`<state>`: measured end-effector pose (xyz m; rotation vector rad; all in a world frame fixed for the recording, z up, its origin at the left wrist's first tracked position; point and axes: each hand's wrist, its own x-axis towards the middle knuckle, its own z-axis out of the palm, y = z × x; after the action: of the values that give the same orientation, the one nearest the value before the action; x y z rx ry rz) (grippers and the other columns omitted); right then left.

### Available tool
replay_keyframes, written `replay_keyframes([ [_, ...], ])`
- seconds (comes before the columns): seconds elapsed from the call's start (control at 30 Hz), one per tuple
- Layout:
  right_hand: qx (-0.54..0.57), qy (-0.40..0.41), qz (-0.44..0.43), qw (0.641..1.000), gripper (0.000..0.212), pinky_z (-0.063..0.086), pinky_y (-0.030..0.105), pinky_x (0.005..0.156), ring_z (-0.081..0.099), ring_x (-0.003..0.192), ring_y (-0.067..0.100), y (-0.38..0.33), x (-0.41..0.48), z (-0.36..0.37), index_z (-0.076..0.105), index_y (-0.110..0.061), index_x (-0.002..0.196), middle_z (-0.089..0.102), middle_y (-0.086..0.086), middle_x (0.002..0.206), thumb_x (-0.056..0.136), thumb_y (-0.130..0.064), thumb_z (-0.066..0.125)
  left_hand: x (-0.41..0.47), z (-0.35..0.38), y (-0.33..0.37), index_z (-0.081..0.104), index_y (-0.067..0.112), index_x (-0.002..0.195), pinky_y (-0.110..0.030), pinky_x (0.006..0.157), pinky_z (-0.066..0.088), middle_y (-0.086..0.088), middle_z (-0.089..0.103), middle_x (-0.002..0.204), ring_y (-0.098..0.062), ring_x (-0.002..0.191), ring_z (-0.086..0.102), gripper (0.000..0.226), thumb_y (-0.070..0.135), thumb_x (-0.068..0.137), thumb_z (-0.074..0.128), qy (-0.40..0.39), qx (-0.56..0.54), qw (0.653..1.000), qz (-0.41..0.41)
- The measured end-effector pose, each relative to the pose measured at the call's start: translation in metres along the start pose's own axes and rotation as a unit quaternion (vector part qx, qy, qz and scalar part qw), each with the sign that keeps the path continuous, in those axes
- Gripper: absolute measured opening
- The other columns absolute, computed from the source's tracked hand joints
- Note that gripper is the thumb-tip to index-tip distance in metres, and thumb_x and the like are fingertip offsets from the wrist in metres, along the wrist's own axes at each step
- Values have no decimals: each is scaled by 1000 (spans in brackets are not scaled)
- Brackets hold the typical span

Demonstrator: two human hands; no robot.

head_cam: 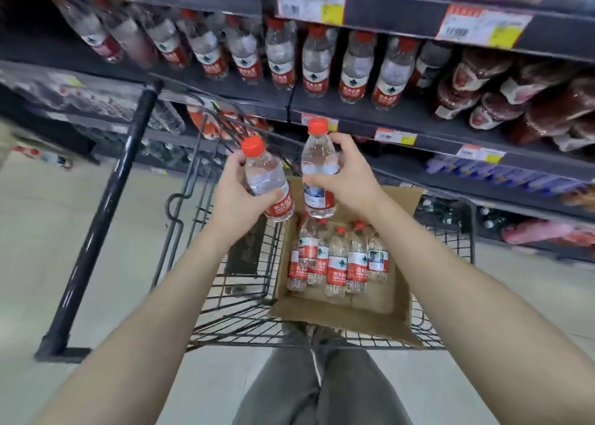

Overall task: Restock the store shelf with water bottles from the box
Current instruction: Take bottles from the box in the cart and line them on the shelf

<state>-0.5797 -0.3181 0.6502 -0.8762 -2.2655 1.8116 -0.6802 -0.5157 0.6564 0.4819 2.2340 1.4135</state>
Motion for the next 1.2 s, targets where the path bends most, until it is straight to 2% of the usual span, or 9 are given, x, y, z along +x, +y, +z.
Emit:
replay_keyframes([
  [0.17,-14,-26,-84,996,76,55,40,96,66,109,11,-85,-6,34,49,-31,134,67,-8,121,72,-26,92,-19,-81,35,52,25,137,-37,99,57,2,71,125,-17,114,71,79,5,71,90,44,-10,999,25],
  [0.23,-14,-35,-110,993,72,56,41,95,66,110,12,-119,-11,53,50,-35,131,66,-7,123,72,-28,91,-26,-118,49,54,26,135,-43,98,58,1,72,121,-20,111,72,76,6,70,89,59,-18,997,48],
  [0.37,-28,-52,-161,985,70,58,34,88,68,103,7,-185,-21,105,52,-37,128,70,-8,117,72,-23,91,-39,-197,65,54,20,131,-23,87,56,5,73,112,-6,99,73,68,-7,78,85,84,-23,991,97],
  [0.53,-35,-30,-216,975,79,53,25,90,64,112,7,-264,-47,193,49,-27,139,64,-7,130,72,-27,91,-65,-316,68,55,27,133,-37,98,58,-4,72,123,-20,112,72,68,11,75,89,102,-21,984,146],
  [0.63,-27,-16,-219,975,66,55,23,91,64,100,-7,-305,-64,256,53,-26,128,66,-15,116,74,-24,91,-83,-391,62,55,27,133,-29,91,59,10,76,114,-8,106,73,68,10,77,90,106,-18,980,169],
  [0.7,-25,-18,-221,975,60,55,19,82,64,89,-16,-329,-74,298,54,-28,122,65,-21,108,75,-21,90,-94,-441,57,55,27,131,-19,82,57,20,77,105,0,98,74,66,2,80,88,106,-14,978,179],
  [0.9,-26,-12,-215,976,75,58,45,94,71,105,11,-387,-87,413,58,-32,129,73,-10,116,61,-36,91,-108,-574,37,55,34,137,-44,96,60,12,77,116,-12,105,75,72,22,77,91,119,3,978,171],
  [1.0,-37,-25,-216,975,72,60,43,90,72,98,9,-408,-82,453,57,-34,130,72,-11,111,66,-28,91,-102,-619,24,51,35,142,-48,100,57,14,76,120,-11,110,73,78,32,75,91,135,16,976,170],
  [1.2,-54,-25,-214,975,76,60,43,89,70,101,11,-440,-46,510,56,-35,131,70,-8,115,64,-37,91,-60,-676,-13,49,36,146,-47,99,58,8,71,129,-13,112,72,88,38,70,94,145,-17,980,135],
])
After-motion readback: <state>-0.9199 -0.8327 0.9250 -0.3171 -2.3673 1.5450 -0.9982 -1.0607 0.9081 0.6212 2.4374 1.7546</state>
